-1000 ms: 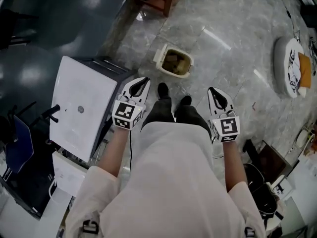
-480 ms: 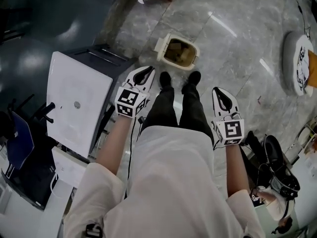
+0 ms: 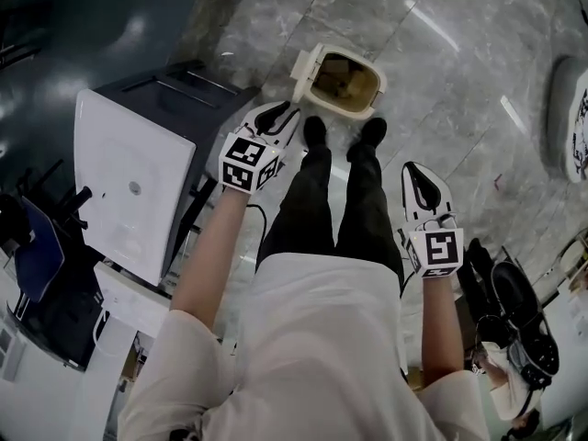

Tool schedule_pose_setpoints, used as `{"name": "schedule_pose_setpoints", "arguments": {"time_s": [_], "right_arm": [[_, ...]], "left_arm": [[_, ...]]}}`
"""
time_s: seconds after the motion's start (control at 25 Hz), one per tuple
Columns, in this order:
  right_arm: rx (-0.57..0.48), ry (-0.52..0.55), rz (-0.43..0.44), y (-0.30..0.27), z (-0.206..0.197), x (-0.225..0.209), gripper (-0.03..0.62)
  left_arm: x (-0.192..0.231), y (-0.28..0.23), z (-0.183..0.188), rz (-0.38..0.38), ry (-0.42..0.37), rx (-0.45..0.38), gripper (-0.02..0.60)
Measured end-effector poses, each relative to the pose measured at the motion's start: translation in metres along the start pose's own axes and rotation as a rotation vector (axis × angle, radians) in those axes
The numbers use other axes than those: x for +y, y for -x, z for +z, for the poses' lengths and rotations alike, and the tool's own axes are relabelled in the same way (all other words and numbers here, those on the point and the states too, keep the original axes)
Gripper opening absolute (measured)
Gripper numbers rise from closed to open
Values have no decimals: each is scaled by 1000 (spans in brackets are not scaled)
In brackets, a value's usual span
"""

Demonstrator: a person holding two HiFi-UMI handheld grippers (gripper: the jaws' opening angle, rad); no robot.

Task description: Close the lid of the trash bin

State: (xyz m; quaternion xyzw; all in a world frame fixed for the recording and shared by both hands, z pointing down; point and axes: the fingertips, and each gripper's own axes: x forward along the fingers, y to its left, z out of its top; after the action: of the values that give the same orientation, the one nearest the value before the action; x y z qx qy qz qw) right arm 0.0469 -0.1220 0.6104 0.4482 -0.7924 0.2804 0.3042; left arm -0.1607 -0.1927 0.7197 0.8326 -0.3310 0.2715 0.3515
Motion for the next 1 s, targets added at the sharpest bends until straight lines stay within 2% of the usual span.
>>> {"name": "schedule_pose_setpoints", "arguments": {"time_s": [0.56, 0.84, 1.0], "right_arm": [[48, -36, 76, -33, -38, -9, 32], [48, -56, 92, -39, -48, -21, 32], [49, -56, 114, -42, -55, -24, 32]], "left_arm": [[45, -82, -63, 33, 74, 182, 212], [34, -93, -68, 54, 73, 177, 213], [12, -102, -72, 29, 50, 178, 213]]}}
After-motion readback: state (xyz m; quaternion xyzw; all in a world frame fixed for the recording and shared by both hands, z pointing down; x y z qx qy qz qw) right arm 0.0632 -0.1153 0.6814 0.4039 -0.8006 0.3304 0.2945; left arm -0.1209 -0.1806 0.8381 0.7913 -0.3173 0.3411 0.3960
